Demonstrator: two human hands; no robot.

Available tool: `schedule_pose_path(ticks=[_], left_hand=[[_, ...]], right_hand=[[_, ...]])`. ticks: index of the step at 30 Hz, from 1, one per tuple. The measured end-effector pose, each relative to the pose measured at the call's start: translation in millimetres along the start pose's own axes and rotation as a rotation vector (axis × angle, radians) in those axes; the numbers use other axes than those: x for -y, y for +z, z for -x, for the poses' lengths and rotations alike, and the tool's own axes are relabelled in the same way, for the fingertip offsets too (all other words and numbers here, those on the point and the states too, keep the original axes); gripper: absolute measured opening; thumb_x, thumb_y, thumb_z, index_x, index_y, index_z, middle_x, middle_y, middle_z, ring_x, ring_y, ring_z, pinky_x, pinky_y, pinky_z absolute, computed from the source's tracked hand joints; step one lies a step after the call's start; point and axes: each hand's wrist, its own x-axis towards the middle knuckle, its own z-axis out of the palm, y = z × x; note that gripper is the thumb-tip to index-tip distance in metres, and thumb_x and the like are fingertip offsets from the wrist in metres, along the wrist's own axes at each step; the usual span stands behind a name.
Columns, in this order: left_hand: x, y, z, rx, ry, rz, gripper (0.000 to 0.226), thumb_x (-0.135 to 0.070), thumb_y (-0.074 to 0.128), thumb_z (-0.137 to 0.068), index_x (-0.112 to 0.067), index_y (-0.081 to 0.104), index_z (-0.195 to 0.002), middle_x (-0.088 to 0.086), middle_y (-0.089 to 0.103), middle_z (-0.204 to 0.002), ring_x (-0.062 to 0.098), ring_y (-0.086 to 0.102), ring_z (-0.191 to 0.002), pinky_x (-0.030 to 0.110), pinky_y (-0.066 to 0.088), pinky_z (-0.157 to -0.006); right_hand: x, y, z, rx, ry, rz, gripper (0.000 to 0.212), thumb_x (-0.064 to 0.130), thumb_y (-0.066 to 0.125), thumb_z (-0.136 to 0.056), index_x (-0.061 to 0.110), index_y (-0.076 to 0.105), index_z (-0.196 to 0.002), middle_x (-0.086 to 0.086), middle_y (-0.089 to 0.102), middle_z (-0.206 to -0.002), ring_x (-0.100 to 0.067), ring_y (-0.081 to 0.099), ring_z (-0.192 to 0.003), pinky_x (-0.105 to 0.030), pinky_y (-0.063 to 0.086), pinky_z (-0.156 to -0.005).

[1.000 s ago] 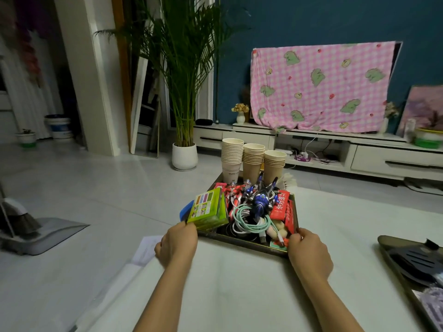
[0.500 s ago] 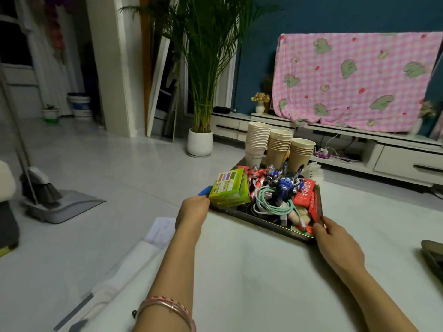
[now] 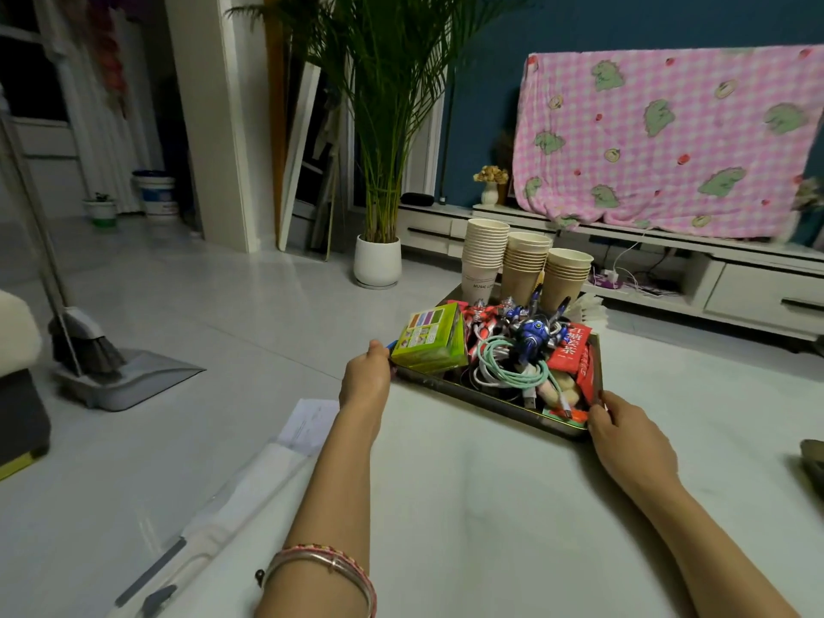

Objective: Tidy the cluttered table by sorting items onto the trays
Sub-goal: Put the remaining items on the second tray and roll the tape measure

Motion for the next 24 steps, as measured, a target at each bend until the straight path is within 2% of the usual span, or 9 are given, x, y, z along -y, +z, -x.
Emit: schedule_pose_path(ticks=[4, 6, 9, 11, 12, 15, 18, 20, 24], left_hand=[[3.1, -0.6, -5.4, -0.032, 0.026, -0.021, 0.043, -0.033, 0.029, -0.100, -0.020, 0.057, -0.070, 0.010, 0.062, -0.097, 0.030, 0.056, -0.111, 0.039, 0.039, -0.103], [2.4, 1.6, -1.5, -0.063, 0.046, -0.032, 0.041, -0.030, 0.033, -0.099, -0.017, 0.057, -0.069, 0.014, 0.064, -0.100, 0.031, 0.057, -0.105, 0.036, 0.043, -0.096], [-7.3, 7.8, 30.1, -0.369, 0.126, -0.142, 0.027, -0.018, 0.040, -0.094, -0.006, 0.062, -0.084, 0.021, 0.064, -0.107, 0.032, 0.052, -0.090, 0.029, 0.034, -0.071], [-20.8, 11.8, 59.4, -0.546, 0.228, -0.160, 0.027, -0.013, 0.041, -0.092, -0.008, 0.064, -0.103, 0.018, 0.064, -0.110, 0.033, 0.054, -0.098, 0.030, 0.033, -0.072], [-27.5, 16.5, 73.9, -0.553, 0.304, -0.135, 0.027, -0.012, 0.041, -0.092, -0.010, 0.063, -0.108, 0.015, 0.065, -0.111, 0.032, 0.055, -0.101, 0.029, 0.035, -0.074], [-25.7, 60.6, 145.6, -0.220, 0.516, -0.163, 0.023, -0.007, 0.044, -0.091, -0.011, 0.062, -0.105, 0.009, 0.064, -0.109, 0.027, 0.057, -0.101, 0.029, 0.043, -0.083], [-5.3, 112.6, 233.4, 0.254, 0.404, -0.278, 0.025, -0.004, 0.046, -0.090, -0.008, 0.062, -0.109, 0.009, 0.063, -0.113, 0.023, 0.057, -0.106, 0.021, 0.041, -0.084], [6.3, 133.8, 268.9, 0.402, 0.297, -0.387, 0.027, -0.014, 0.039, -0.095, -0.006, 0.060, -0.110, 0.011, 0.062, -0.116, 0.023, 0.056, -0.104, 0.021, 0.037, -0.076], [21.4, 156.8, 332.8, 0.602, 0.393, -0.713, 0.035, -0.033, 0.035, -0.097, -0.009, 0.058, -0.106, 0.013, 0.061, -0.114, 0.029, 0.055, -0.104, 0.030, 0.040, -0.079]], right_hand=[[-0.2, 5.5, -3.0, -0.024, 0.011, -0.008, 0.026, 0.019, 0.035, -0.094, 0.016, 0.058, -0.107, -0.011, 0.064, -0.100, -0.026, 0.048, -0.077, -0.030, 0.033, -0.061], [-0.4, 6.1, -2.0, -0.044, 0.010, -0.038, 0.028, 0.023, 0.035, -0.096, 0.016, 0.059, -0.109, -0.010, 0.065, -0.102, -0.026, 0.051, -0.081, -0.029, 0.034, -0.063], [-0.9, -3.3, 7.8, -0.045, 0.014, -0.192, 0.033, 0.028, 0.033, -0.099, 0.012, 0.062, -0.106, -0.011, 0.066, -0.105, -0.026, 0.054, -0.088, -0.030, 0.037, -0.070], [1.3, -11.8, 22.9, 0.009, -0.025, -0.272, 0.031, 0.024, 0.035, -0.099, 0.007, 0.061, -0.103, -0.012, 0.065, -0.105, -0.026, 0.054, -0.092, -0.030, 0.036, -0.072], [4.2, -15.9, 31.0, 0.066, -0.064, -0.259, 0.028, 0.020, 0.036, -0.099, 0.006, 0.061, -0.098, -0.015, 0.064, -0.102, -0.026, 0.053, -0.091, -0.030, 0.035, -0.072], [-2.1, -49.3, 70.7, 0.286, -0.149, -0.178, 0.025, 0.006, 0.039, -0.095, 0.003, 0.059, -0.080, -0.019, 0.057, -0.093, -0.029, 0.049, -0.089, -0.030, 0.034, -0.074], [-19.9, -105.3, 113.9, 0.426, -0.144, -0.223, 0.024, -0.007, 0.044, -0.082, 0.004, 0.064, -0.084, -0.013, 0.059, -0.088, -0.023, 0.055, -0.085, -0.032, 0.042, -0.077], [-34.1, -136.7, 134.2, 0.476, -0.108, -0.275, 0.031, -0.010, 0.044, -0.076, 0.007, 0.066, -0.090, -0.007, 0.063, -0.083, -0.017, 0.058, -0.080, -0.032, 0.047, -0.073], [-93.5, -213.4, 184.7, 0.453, 0.119, -0.301, 0.031, -0.016, 0.037, -0.079, 0.001, 0.063, -0.080, -0.001, 0.060, -0.063, -0.006, 0.051, -0.049, -0.016, 0.040, -0.046]])
